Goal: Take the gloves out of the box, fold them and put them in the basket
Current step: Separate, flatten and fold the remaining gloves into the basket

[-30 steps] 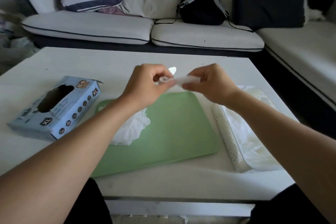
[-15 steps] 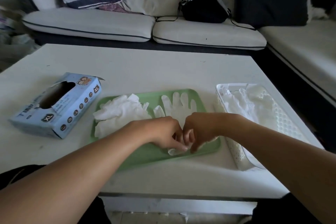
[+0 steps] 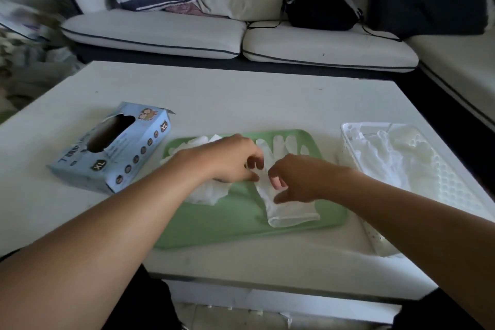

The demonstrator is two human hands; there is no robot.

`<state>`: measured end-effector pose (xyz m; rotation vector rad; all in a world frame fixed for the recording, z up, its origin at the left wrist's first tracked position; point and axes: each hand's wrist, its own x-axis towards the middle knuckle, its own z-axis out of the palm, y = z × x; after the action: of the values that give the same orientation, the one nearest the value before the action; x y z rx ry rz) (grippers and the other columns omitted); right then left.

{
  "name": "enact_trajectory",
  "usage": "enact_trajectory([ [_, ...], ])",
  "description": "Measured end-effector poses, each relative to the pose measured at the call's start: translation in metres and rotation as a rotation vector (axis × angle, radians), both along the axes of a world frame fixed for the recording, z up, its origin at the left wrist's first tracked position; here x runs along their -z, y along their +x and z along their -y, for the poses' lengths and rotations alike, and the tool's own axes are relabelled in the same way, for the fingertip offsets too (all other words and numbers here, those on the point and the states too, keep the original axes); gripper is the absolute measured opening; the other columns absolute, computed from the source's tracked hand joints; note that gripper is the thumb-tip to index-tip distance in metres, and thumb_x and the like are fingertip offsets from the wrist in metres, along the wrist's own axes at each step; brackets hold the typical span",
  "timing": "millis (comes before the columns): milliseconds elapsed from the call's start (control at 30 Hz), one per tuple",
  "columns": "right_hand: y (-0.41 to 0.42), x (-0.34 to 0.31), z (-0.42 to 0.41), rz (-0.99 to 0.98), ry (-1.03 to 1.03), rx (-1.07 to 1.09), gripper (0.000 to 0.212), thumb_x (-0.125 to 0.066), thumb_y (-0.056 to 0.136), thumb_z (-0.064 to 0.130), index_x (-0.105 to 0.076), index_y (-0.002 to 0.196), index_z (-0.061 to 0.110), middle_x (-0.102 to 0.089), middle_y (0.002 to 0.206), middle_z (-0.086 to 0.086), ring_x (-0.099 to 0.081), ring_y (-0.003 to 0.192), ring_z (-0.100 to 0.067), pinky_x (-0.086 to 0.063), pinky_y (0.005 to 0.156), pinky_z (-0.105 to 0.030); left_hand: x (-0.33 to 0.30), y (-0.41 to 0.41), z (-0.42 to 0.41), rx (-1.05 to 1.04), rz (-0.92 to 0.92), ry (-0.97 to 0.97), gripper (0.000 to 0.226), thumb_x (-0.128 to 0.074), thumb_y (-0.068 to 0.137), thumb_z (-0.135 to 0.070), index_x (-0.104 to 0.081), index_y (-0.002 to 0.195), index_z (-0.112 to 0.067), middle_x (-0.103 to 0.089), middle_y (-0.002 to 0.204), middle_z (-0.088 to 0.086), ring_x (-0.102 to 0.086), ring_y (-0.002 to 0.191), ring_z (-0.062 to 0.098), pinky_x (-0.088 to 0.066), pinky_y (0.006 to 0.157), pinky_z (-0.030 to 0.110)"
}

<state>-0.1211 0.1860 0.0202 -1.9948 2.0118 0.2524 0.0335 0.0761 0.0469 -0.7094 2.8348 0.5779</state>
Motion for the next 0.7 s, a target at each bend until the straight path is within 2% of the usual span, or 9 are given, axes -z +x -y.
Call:
enact_trajectory([
  [100,0.024,-0.005,0.006,0.157,-0.184,-0.068,0.032,-0.069,0.091,0.04,-0.063,0.12,0.028,-0.063,0.122,0.007,-0.059,0.106,-0.014,-0.048,0.09,-0.031,-0.017,0.028,0.027,-0.151,-0.076,-0.084,0.02,-0.071,0.094,-0.029,-0.071,0.113,-0.026,-0.068,0.109,-0.009,-0.065,0.099,0.013,-0.051,0.086,0.03],
  [167,0.045,0.0,0.01,0.26,-0.241,-0.139,0.047,-0.066,0.094,0.038,-0.052,0.139,0.031,-0.055,0.139,0.007,-0.053,0.119,-0.014,-0.043,0.098,-0.03,-0.021,0.049,0.043,-0.239,-0.055,-0.126,0.021,-0.068,0.095,-0.029,-0.069,0.116,-0.027,-0.066,0.113,-0.007,-0.063,0.1,0.015,-0.05,0.088,0.031],
  [233,0.066,0.012,0.018,0.199,-0.262,-0.221,0.059,-0.061,0.097,0.04,-0.039,0.151,0.032,-0.041,0.153,0.005,-0.042,0.134,-0.02,-0.041,0.107,-0.038,-0.019,0.066,0.055,-0.287,0.052,-0.12,0.025,-0.063,0.097,-0.03,-0.066,0.122,-0.026,-0.064,0.121,-0.004,-0.06,0.107,0.018,-0.049,0.096,0.034],
  [300,0.084,0.027,0.028,0.083,-0.273,-0.218,0.062,-0.057,0.098,0.044,-0.033,0.154,0.032,-0.037,0.155,0.005,-0.038,0.136,-0.023,-0.042,0.106,-0.04,-0.013,0.077,0.06,-0.292,0.181,-0.085,0.03,-0.057,0.1,-0.031,-0.062,0.129,-0.024,-0.062,0.131,-0.002,-0.058,0.116,0.019,-0.046,0.103,0.035],
  [367,0.095,0.04,0.037,0.131,-0.305,-0.101,0.056,-0.06,0.096,0.044,-0.044,0.148,0.032,-0.047,0.145,0.005,-0.045,0.128,-0.022,-0.045,0.098,-0.037,-0.008,0.083,0.06,-0.282,0.235,-0.053,0.035,-0.053,0.103,-0.028,-0.057,0.137,-0.024,-0.057,0.14,-0.001,-0.054,0.126,0.019,-0.043,0.109,0.035],
  [500,0.097,0.058,0.052,0.319,-0.434,0.056,0.025,-0.071,0.088,0.035,-0.075,0.111,0.027,-0.07,0.115,0.003,-0.063,0.105,-0.025,-0.05,0.085,-0.035,-0.005,0.089,0.06,-0.273,0.197,-0.002,0.046,-0.057,0.101,-0.023,-0.048,0.146,-0.027,-0.051,0.146,-0.003,-0.051,0.128,0.018,-0.042,0.108,0.033],
  [600,0.086,0.059,0.054,0.397,-0.476,0.066,0.014,-0.075,0.086,0.034,-0.08,0.096,0.027,-0.077,0.097,0.003,-0.069,0.087,-0.023,-0.053,0.076,-0.036,0.002,0.091,0.061,-0.255,0.226,-0.003,0.064,-0.07,0.094,-0.027,-0.04,0.15,-0.03,-0.044,0.147,-0.005,-0.053,0.122,0.02,-0.047,0.104,0.038],
  [700,0.075,0.053,0.049,0.486,-0.502,0.019,0.011,-0.074,0.087,0.031,-0.08,0.091,0.022,-0.077,0.092,0.007,-0.069,0.08,-0.017,-0.053,0.072,-0.034,0.007,0.092,0.065,-0.259,0.258,-0.015,0.079,-0.079,0.087,-0.03,-0.035,0.152,-0.034,-0.039,0.142,-0.005,-0.054,0.114,0.022,-0.049,0.101,0.042],
])
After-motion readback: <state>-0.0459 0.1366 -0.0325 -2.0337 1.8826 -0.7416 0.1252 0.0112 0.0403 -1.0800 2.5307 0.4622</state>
